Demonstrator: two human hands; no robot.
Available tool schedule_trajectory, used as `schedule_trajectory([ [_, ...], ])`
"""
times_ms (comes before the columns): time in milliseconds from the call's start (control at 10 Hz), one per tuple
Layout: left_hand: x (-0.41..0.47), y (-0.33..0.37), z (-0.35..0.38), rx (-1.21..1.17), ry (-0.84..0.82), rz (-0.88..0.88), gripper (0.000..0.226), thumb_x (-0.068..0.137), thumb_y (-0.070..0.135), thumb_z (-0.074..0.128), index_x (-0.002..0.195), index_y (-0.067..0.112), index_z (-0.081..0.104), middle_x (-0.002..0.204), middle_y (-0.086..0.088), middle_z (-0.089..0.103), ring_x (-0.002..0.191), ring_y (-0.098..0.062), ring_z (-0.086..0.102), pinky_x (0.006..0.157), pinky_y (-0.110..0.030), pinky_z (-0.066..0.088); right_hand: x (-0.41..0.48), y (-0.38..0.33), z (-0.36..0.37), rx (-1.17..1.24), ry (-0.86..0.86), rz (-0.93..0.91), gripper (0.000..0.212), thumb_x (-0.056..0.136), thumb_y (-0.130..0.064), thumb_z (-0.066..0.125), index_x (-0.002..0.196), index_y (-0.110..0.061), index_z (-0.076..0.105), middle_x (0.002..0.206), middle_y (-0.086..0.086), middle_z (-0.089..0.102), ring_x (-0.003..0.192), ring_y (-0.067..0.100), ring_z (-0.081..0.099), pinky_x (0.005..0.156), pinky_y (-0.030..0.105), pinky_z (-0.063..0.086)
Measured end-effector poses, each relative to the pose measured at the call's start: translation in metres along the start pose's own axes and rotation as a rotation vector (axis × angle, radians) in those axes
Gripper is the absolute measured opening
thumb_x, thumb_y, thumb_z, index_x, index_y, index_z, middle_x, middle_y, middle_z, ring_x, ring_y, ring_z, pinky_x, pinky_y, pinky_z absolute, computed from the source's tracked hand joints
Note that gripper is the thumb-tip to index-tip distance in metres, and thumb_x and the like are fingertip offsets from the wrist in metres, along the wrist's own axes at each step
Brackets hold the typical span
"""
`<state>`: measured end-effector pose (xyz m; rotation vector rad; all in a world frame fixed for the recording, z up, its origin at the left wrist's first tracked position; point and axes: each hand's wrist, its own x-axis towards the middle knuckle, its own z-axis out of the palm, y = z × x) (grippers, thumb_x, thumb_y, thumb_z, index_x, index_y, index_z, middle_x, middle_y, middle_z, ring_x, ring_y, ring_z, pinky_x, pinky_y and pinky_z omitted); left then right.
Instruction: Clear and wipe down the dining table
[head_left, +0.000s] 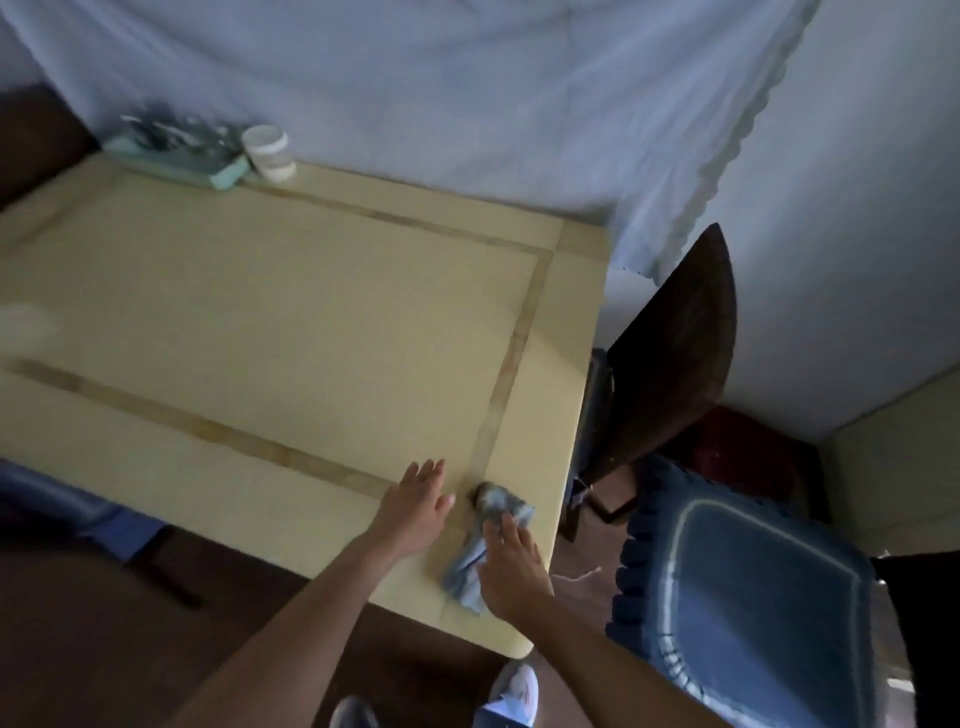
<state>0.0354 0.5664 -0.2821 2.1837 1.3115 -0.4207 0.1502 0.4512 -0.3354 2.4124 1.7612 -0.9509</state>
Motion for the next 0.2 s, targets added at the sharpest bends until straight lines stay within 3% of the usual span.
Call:
schedule_trajectory([
  [200, -0.041, -0.012, -0.005, -0.103, 0.079, -0.113, 0.058, 0.101, 0.032, 0.025, 0.151, 0.013, 0.004, 0.159, -0.005, 0.008, 0.147, -0.023, 0.008, 0.117, -0.039, 0.015, 0.011, 0.009, -0.009, -0.089, -0.075, -0.148, 0.053, 0.097, -0.025, 0.034, 0.146, -0.007, 0.022, 0.153, 0.012, 0.021, 0.139, 0.029, 0.026, 0.112, 0.034, 0.022],
])
